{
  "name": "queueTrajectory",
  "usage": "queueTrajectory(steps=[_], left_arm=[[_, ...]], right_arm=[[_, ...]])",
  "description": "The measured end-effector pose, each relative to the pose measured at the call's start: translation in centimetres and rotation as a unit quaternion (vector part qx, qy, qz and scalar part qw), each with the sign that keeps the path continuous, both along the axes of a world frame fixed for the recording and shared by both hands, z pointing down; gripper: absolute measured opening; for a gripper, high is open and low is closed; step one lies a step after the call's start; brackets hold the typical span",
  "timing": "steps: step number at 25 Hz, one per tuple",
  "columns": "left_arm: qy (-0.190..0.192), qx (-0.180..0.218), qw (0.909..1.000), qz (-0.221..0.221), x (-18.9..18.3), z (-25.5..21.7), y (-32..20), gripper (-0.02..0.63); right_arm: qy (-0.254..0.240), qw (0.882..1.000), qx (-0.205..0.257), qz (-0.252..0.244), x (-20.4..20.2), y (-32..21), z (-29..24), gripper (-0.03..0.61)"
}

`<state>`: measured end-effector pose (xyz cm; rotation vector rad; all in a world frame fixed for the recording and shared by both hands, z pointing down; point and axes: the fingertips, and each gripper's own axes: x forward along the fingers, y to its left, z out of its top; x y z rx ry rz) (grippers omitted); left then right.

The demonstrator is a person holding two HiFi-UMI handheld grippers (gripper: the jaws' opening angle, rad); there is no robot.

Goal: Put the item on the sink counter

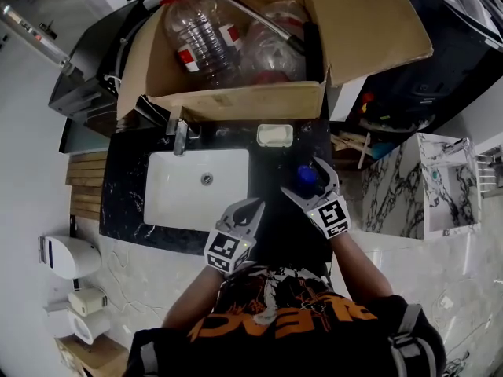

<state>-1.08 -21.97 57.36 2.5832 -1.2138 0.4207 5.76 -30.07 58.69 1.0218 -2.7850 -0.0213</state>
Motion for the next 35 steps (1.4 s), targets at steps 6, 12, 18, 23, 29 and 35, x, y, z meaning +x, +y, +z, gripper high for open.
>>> queueTrajectory(steps=[6,12,18,23,29,35], left_arm=[[0.025,0.016,0.9996,0.002,0.3,-1.8,0.2,0.017],[0.036,0.025,0.9989,0.014,0.8,-3.1,0.8,0.017],[0.032,0.044,0.9980,0.033,1.5,-5.2,1.9,0.017],[0.045,0.064,0.9961,0.040,1.3,-7.6,3.0,0.017],[0.074,0.082,0.9931,0.041,1.2,-9.1,3.8,0.017],[0.084,0.118,0.9888,0.036,0.8,-12.6,4.8,0.017]], right_arm=[[0.009,0.999,0.037,0.011,0.9,1.0,-3.3,0.451],[-0.025,0.997,0.076,0.014,1.4,2.9,-8.1,0.355],[-0.057,0.992,0.105,0.048,2.9,4.8,-11.5,0.192],[-0.095,0.989,0.086,0.080,4.5,6.5,-13.1,0.082],[-0.088,0.988,0.081,0.098,5.9,8.7,-13.9,0.015],[-0.083,0.989,0.074,0.100,6.9,11.6,-15.5,0.015]])
